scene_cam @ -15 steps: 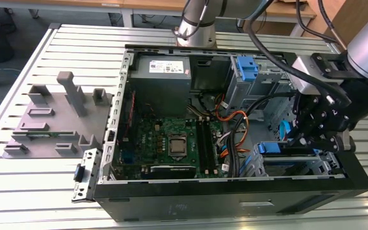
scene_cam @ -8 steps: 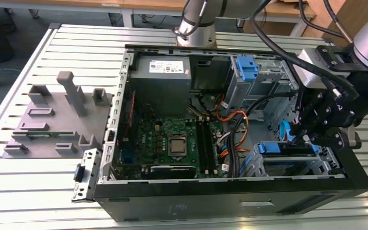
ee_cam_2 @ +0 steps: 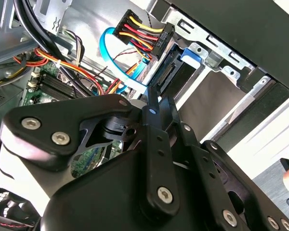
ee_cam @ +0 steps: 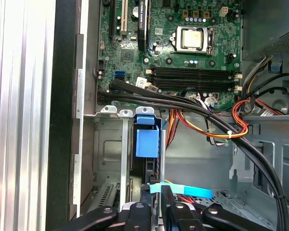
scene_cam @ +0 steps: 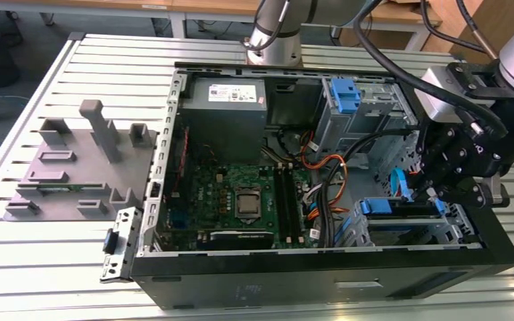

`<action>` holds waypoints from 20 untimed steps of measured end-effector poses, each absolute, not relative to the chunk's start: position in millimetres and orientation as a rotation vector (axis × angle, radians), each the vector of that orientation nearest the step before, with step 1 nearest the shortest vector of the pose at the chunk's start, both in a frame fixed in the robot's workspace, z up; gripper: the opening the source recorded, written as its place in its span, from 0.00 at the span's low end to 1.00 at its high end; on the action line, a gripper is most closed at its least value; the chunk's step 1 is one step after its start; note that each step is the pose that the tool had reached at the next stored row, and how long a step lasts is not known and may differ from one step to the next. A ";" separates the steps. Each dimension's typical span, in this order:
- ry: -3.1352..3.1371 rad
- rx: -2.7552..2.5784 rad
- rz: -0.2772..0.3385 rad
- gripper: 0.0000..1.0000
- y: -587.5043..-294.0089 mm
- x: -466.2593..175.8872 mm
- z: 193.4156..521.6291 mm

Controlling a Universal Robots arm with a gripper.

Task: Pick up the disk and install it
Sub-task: 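Insert the second disk wire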

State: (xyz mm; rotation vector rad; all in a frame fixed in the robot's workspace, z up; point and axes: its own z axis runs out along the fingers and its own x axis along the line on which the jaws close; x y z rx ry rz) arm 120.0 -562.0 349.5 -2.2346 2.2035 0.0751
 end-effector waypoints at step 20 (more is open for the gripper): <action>2.204 -2.235 0.075 0.24 -557.1 120.1 352.2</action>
